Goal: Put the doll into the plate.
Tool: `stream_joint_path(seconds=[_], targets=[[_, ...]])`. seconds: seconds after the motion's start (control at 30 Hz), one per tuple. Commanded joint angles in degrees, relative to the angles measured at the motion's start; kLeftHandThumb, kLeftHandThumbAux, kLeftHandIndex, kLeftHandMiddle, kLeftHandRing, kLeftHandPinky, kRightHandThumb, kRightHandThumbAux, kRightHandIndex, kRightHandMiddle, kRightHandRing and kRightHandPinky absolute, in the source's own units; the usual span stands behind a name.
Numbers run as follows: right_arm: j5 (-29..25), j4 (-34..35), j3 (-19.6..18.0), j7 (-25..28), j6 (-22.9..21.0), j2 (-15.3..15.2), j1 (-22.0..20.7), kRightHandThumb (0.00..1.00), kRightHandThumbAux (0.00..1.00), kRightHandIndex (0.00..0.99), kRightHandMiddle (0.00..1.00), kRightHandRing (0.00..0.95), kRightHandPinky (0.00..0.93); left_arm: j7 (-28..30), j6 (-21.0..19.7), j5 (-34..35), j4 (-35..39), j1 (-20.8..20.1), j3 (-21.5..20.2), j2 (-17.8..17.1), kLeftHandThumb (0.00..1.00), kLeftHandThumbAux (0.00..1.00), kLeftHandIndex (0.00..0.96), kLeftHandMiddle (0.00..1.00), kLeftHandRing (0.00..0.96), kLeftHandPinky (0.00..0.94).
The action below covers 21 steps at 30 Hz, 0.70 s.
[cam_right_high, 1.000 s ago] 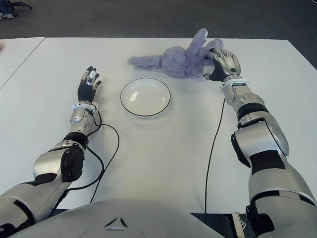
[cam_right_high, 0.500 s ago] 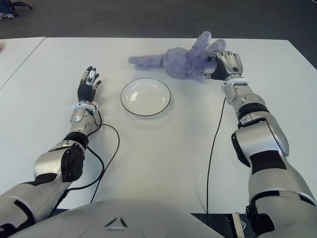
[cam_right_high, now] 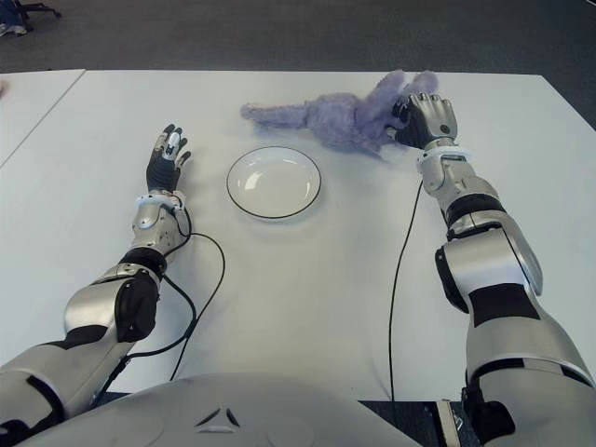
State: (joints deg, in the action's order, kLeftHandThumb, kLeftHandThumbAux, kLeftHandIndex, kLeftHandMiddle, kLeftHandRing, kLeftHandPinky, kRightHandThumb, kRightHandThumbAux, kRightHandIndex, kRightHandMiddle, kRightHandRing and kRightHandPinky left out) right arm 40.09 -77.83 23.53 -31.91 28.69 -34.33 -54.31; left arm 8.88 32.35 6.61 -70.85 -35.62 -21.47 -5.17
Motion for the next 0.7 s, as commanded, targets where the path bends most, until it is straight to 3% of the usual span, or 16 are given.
stream_joint_path(seconds=[0.03,0.7], targets=[[-0.87,0.31,-0.47,-1.31,3.58,1.53,1.92,0.676,0.731,0.426,0.648,0.654,0.671,-0.48,-6.35,-0.36,-6.88,10.04,-0.16,4.49,0.000,0.413,0.029,0.081,0.067,0.067],[-0.28,5.06,-0.05,-7.69,19.33,-1.22,2.38,0.680,0.732,0.429,0.696,0.700,0.727,-3.66,-7.82,-2.76,-7.00,9.97,1.50,3.92,0.000,0.448,0.034,0.090,0.069,0.048]])
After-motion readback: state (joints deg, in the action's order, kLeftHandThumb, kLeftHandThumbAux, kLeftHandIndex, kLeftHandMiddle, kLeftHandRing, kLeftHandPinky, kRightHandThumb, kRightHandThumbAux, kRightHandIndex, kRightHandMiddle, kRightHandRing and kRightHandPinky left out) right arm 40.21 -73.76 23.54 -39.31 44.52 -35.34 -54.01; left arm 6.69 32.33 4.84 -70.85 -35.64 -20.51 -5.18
